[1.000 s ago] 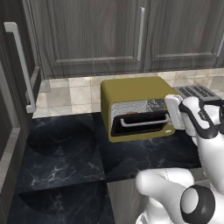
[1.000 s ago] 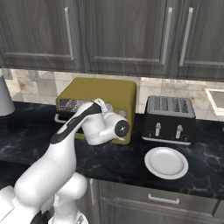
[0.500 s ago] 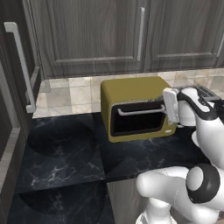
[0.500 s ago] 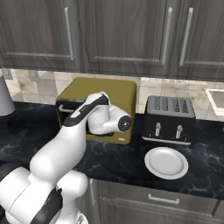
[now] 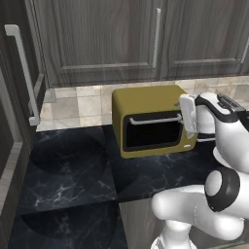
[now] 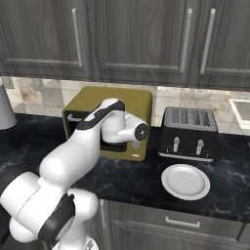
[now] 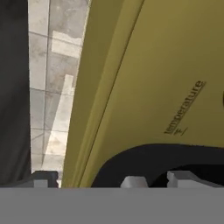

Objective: Pick up the bagel from the plate, place it on the toaster oven rack, close the door, and set the timer.

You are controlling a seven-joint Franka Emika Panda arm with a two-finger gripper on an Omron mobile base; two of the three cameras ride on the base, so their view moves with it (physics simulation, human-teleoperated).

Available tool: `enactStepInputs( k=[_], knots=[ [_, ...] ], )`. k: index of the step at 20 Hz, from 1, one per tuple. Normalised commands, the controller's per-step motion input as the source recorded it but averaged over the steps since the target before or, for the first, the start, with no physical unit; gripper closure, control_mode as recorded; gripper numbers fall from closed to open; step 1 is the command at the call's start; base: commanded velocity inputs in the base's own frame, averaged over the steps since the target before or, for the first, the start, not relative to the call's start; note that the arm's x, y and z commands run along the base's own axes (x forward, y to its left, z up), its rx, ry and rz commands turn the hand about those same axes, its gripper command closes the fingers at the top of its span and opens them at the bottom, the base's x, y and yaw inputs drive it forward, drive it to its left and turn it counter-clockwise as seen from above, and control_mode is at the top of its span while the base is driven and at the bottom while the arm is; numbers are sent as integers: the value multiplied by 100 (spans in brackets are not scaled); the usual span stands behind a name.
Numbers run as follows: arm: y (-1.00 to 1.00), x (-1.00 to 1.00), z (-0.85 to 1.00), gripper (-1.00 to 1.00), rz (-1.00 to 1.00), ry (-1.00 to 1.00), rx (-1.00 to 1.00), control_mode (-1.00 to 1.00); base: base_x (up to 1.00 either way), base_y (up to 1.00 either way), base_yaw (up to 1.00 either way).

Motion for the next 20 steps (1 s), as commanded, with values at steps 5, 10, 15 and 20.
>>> enactStepInputs(
  k=[5, 10, 15, 20],
  knots=[
    [-11, 26, 0, -100, -4, 14, 0, -100, 0, 0, 0],
    [-33, 34, 0, -100, -8, 13, 0, -100, 0, 0, 0],
    [-84, 16, 0, -100, -11, 18, -1, -100, 0, 0, 0],
    [-94, 3, -1, -100, -8, 17, 0, -100, 0, 0, 0]
  ],
)
